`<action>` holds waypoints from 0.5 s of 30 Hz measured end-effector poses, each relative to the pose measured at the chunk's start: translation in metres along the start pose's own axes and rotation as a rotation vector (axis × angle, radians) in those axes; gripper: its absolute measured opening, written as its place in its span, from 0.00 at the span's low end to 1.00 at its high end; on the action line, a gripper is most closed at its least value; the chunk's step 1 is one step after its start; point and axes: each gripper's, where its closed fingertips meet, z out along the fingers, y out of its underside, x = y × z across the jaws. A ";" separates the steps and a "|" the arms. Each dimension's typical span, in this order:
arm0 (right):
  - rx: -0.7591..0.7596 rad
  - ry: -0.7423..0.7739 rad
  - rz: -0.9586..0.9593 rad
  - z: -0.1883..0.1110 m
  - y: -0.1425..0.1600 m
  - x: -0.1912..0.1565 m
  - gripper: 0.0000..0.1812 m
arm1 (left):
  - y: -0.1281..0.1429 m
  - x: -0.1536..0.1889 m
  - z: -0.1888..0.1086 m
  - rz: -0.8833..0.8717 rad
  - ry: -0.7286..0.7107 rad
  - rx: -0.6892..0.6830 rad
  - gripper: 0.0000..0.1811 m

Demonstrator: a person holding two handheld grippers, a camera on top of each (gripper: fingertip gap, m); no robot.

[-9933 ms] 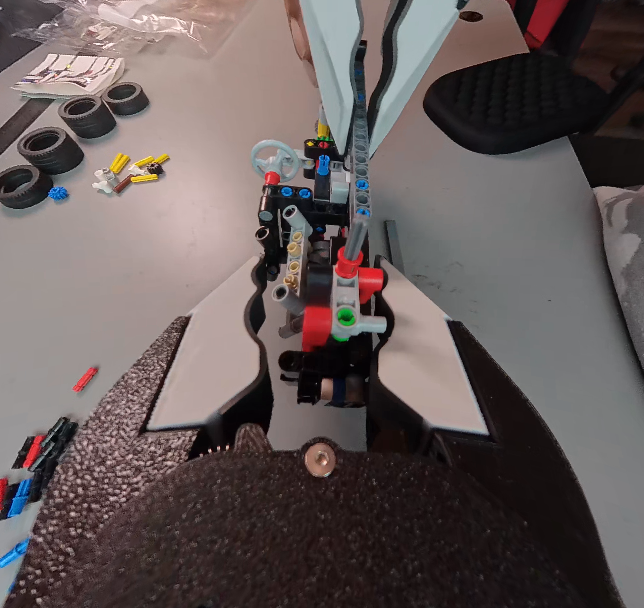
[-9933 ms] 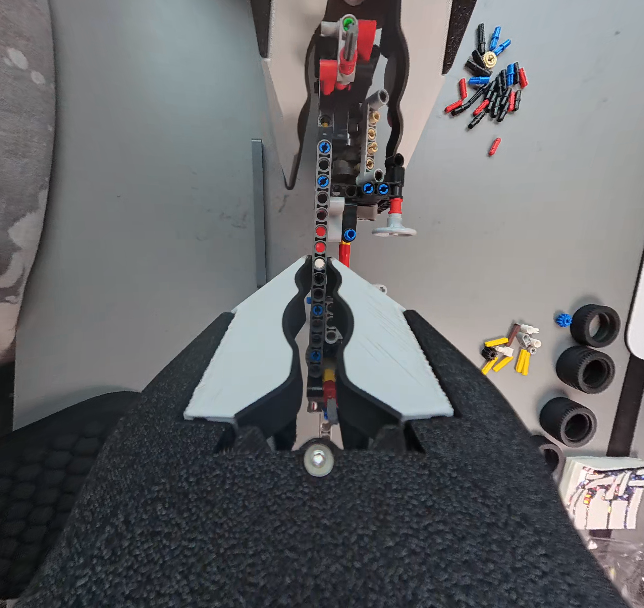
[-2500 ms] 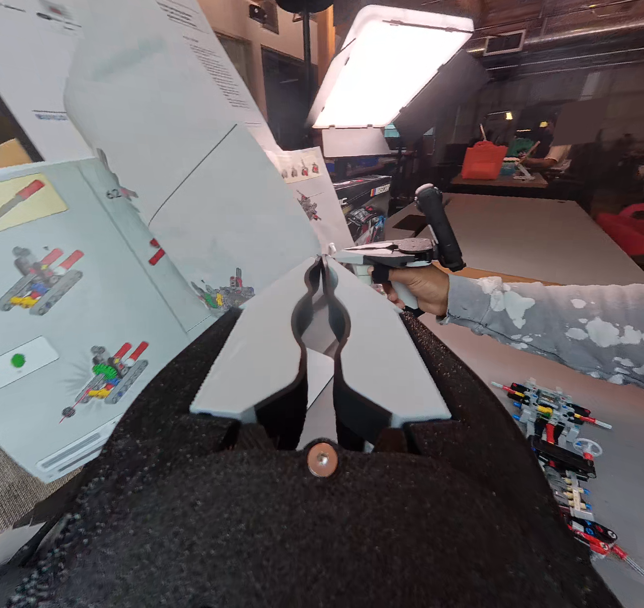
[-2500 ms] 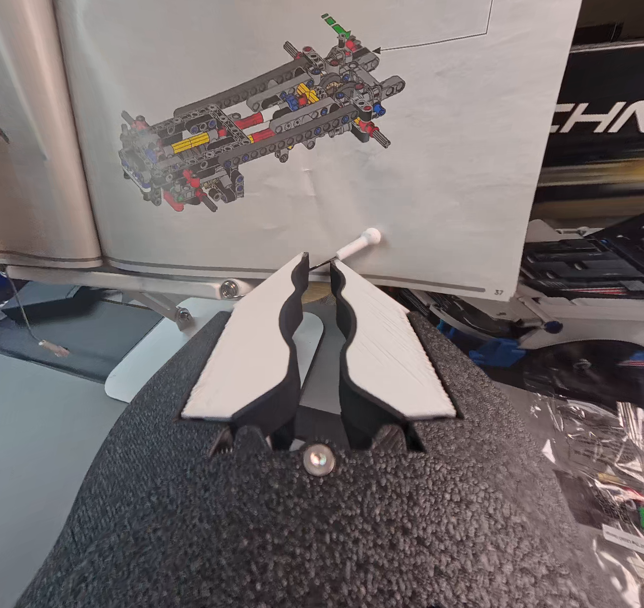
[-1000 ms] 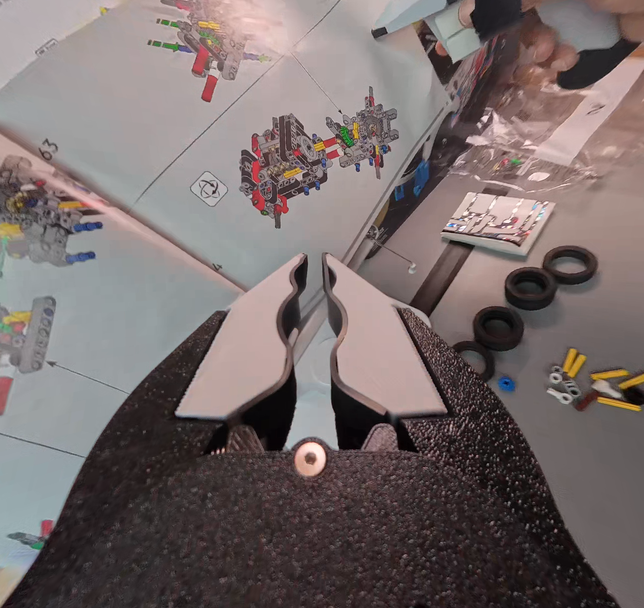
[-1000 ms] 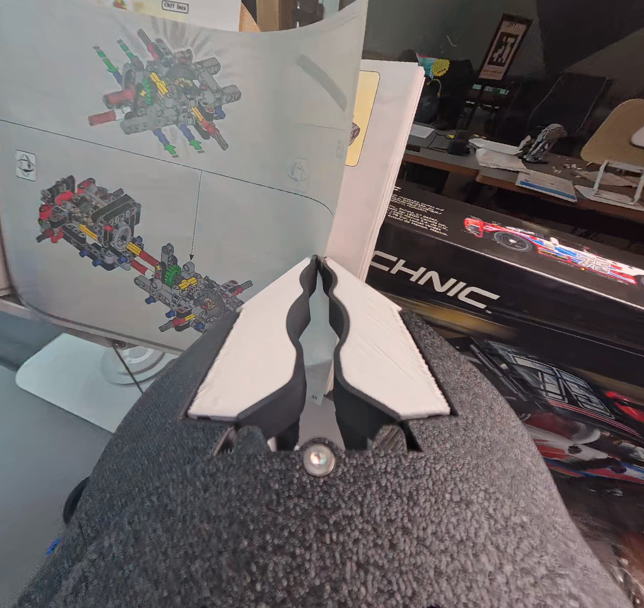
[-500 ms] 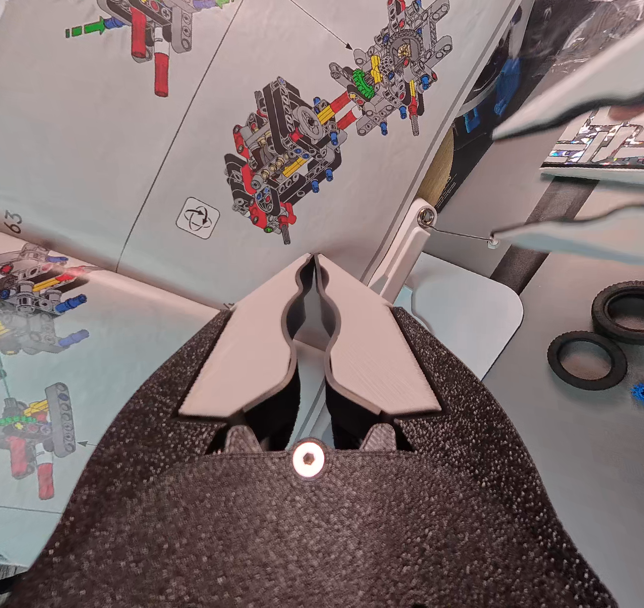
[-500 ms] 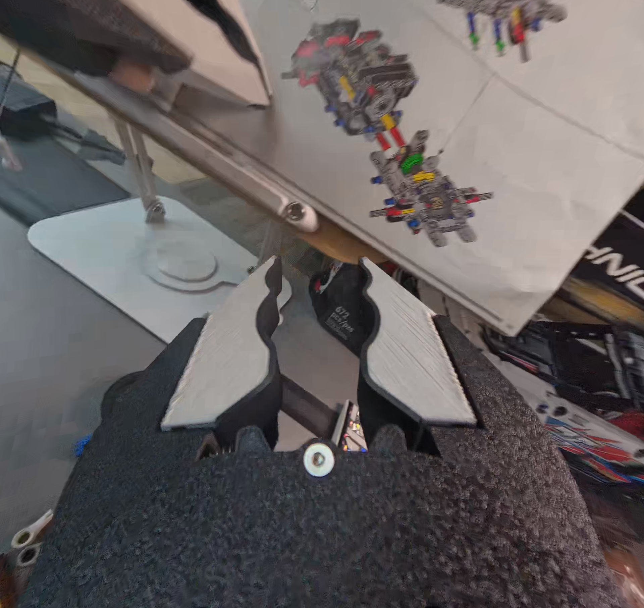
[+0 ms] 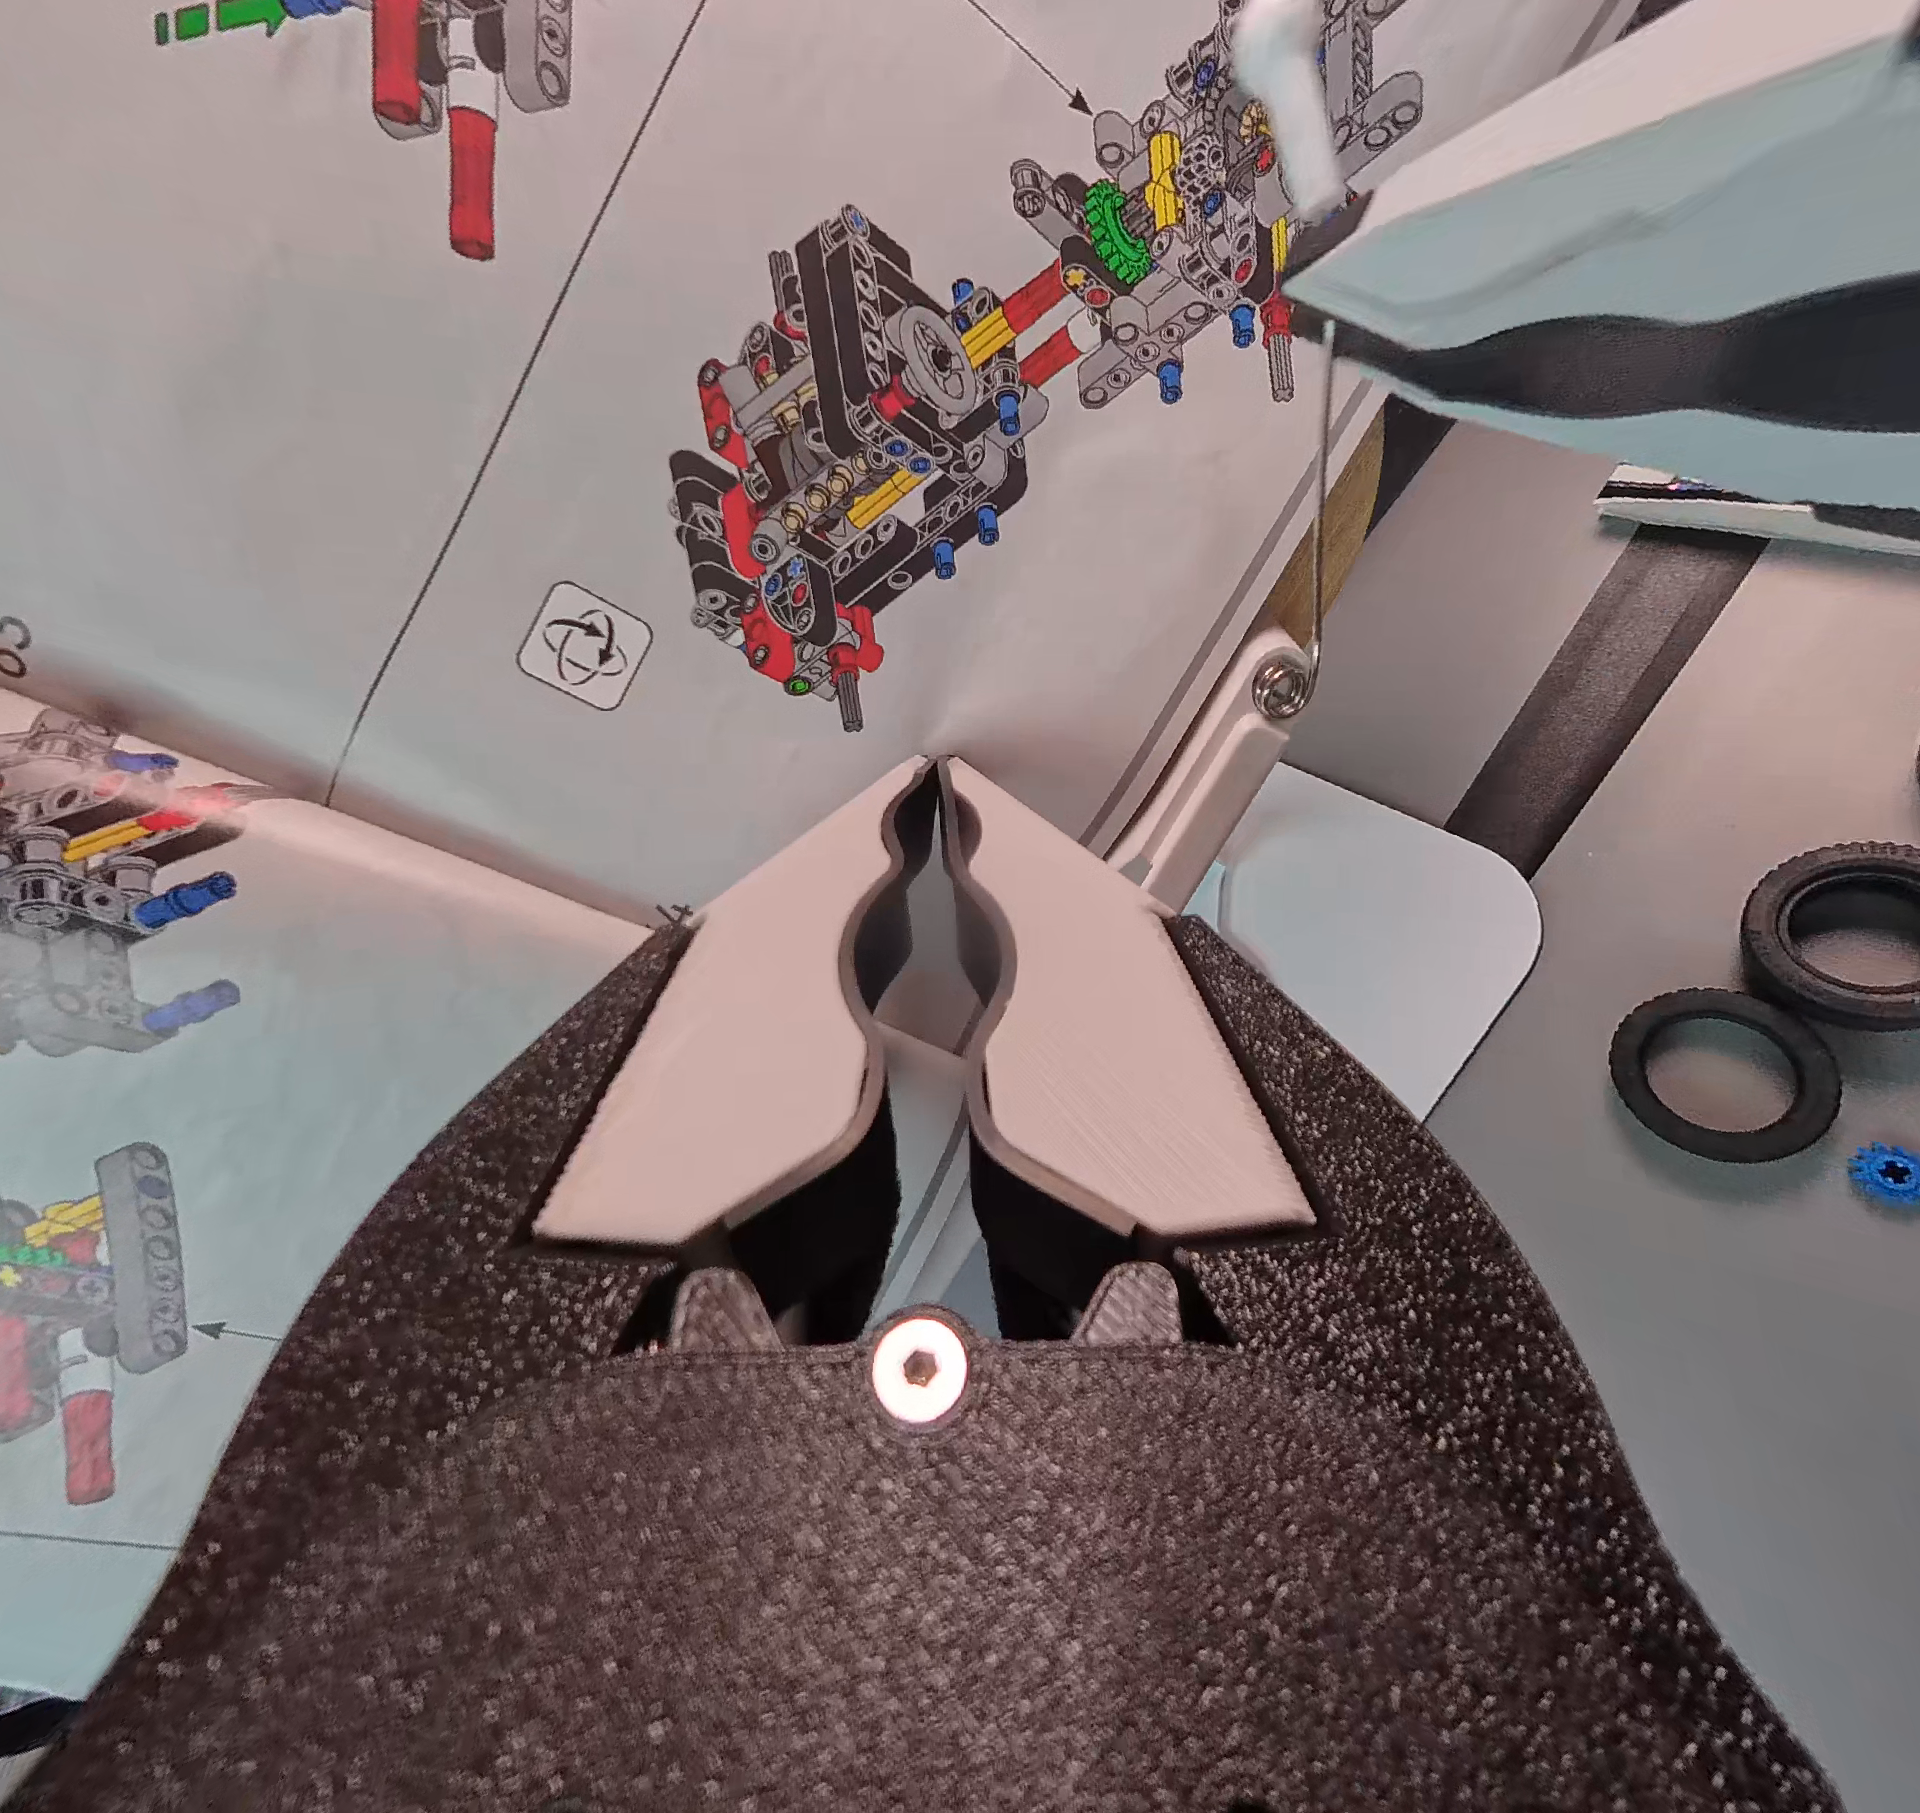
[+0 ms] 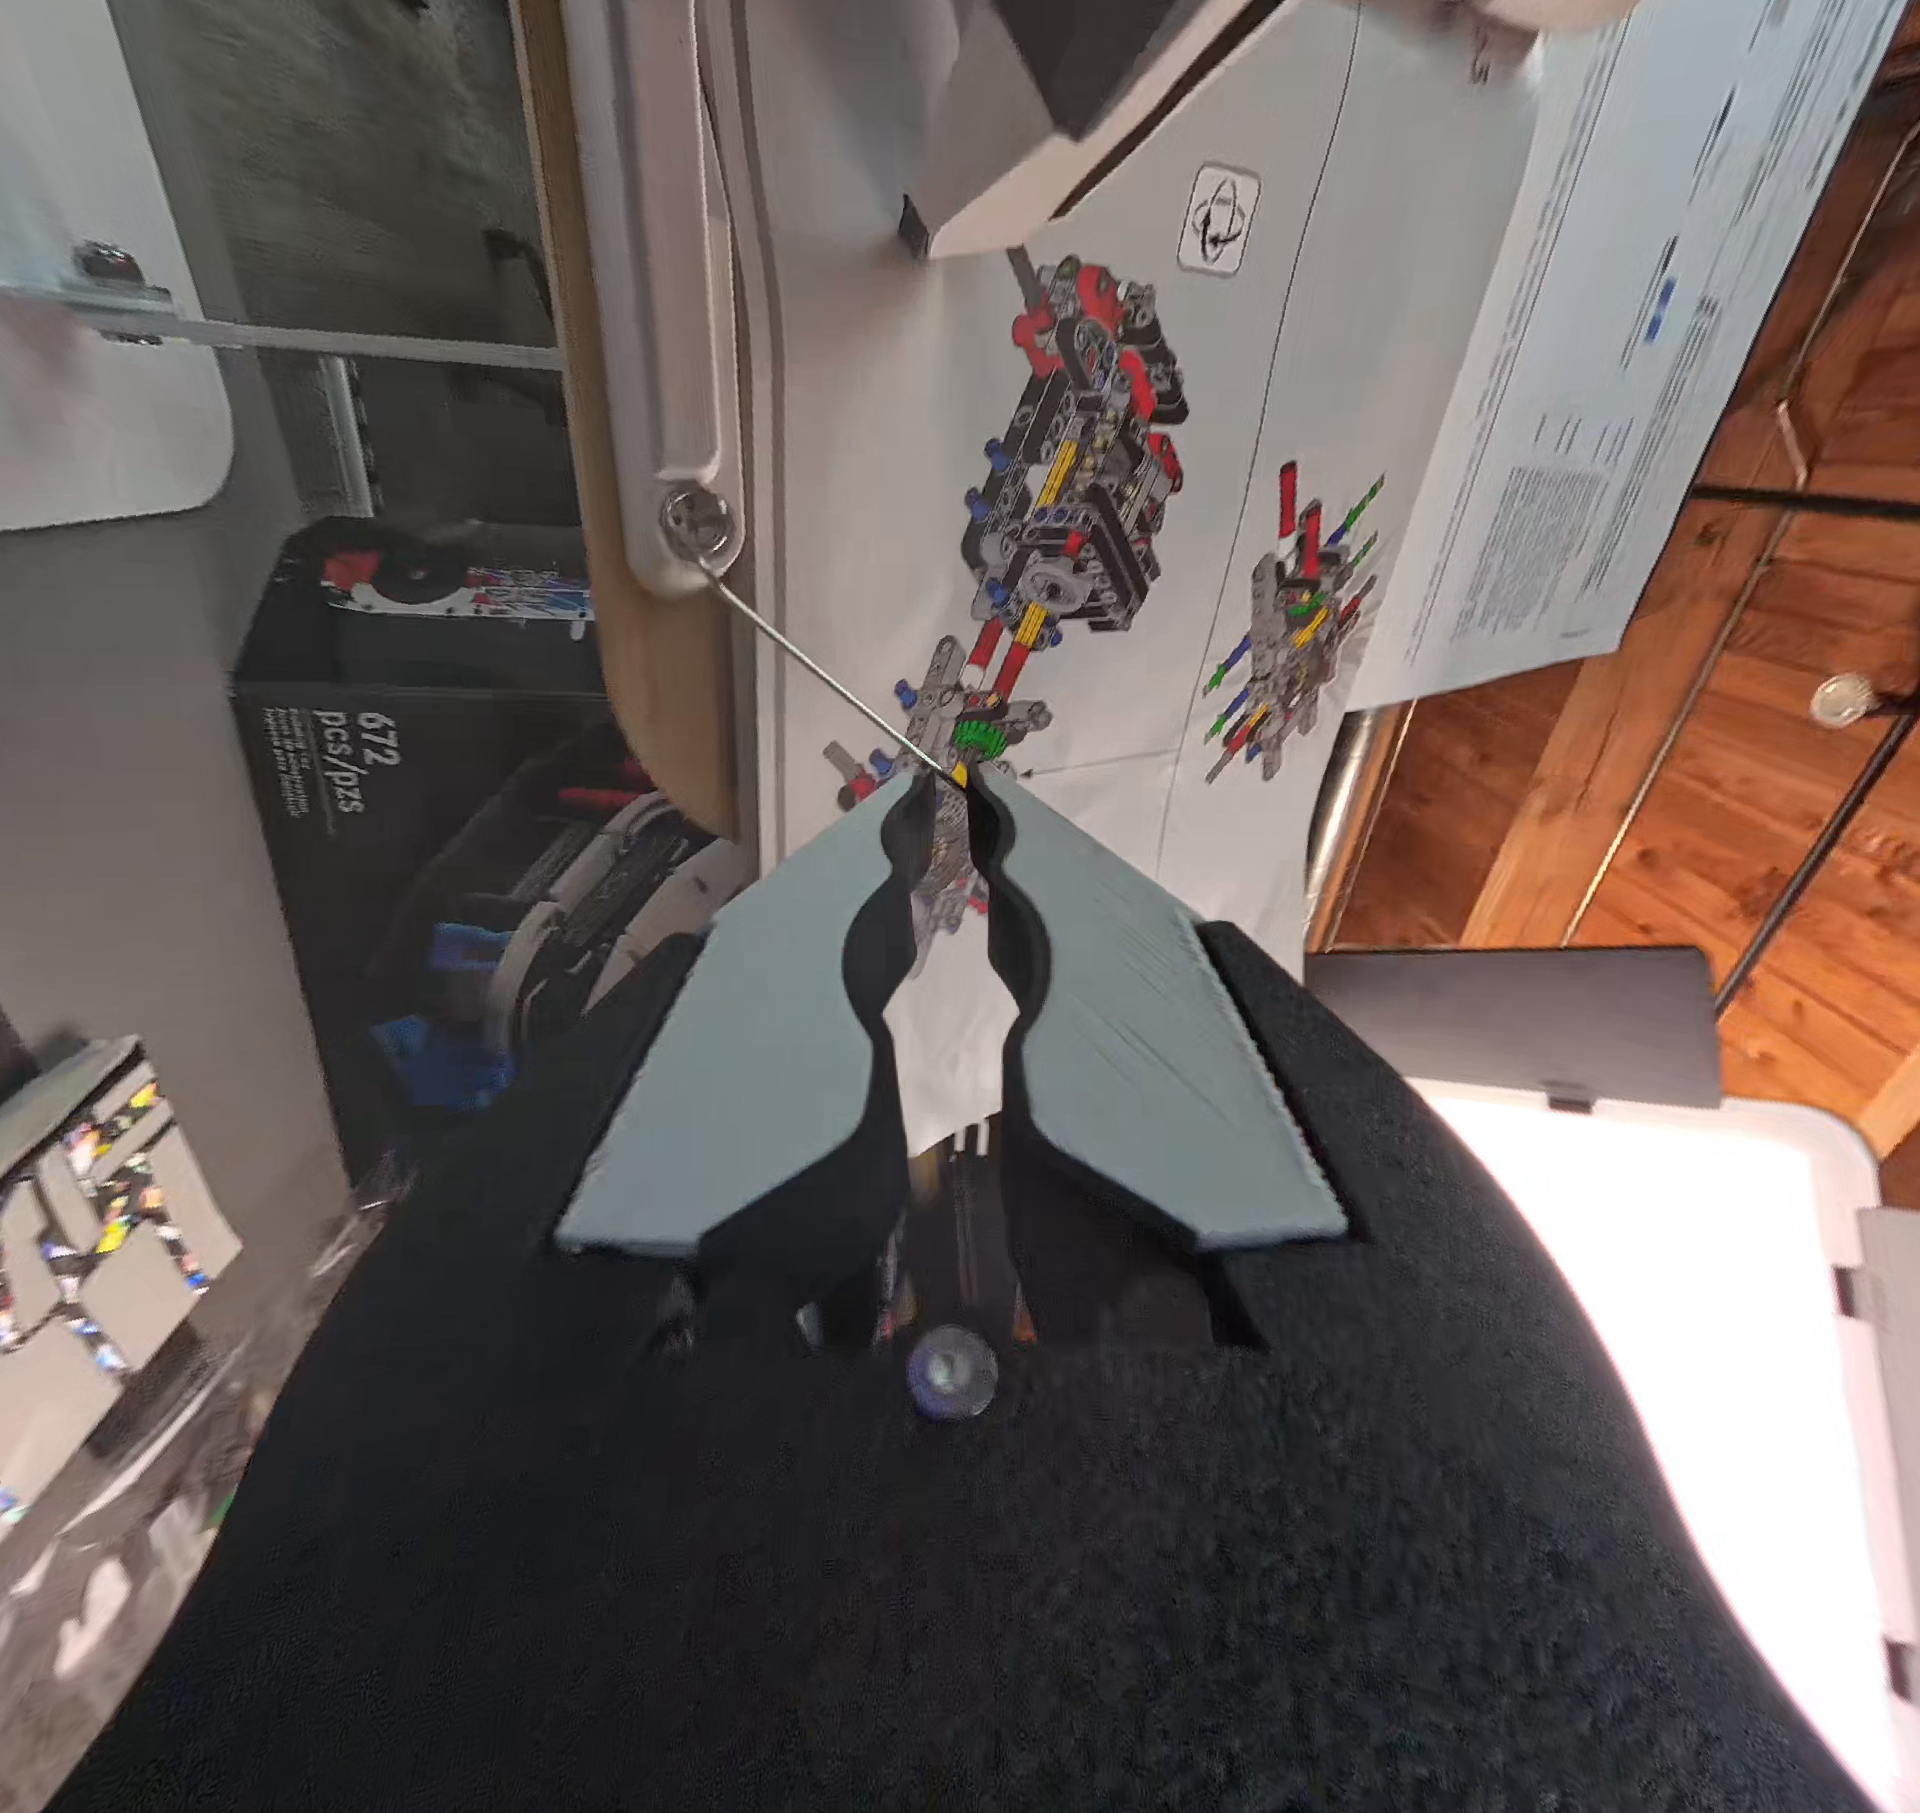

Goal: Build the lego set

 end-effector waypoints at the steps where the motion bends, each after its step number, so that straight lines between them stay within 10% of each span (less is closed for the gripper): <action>1: 0.023 0.012 -0.057 0.003 -0.008 0.007 0.03 | 0.000 0.000 -0.001 -0.009 0.006 0.004 0.00; 5: 0.119 0.130 0.029 0.013 -0.051 0.050 0.00 | 0.000 -0.001 -0.001 -0.049 0.016 0.036 0.00; 8: 0.079 0.009 0.364 0.014 -0.067 0.054 0.21 | -0.001 -0.001 -0.004 -0.092 0.039 0.061 0.00; 15: -0.015 -0.207 1.310 0.016 -0.014 -0.001 0.33 | 0.004 -0.020 -0.045 -0.206 0.011 0.216 0.01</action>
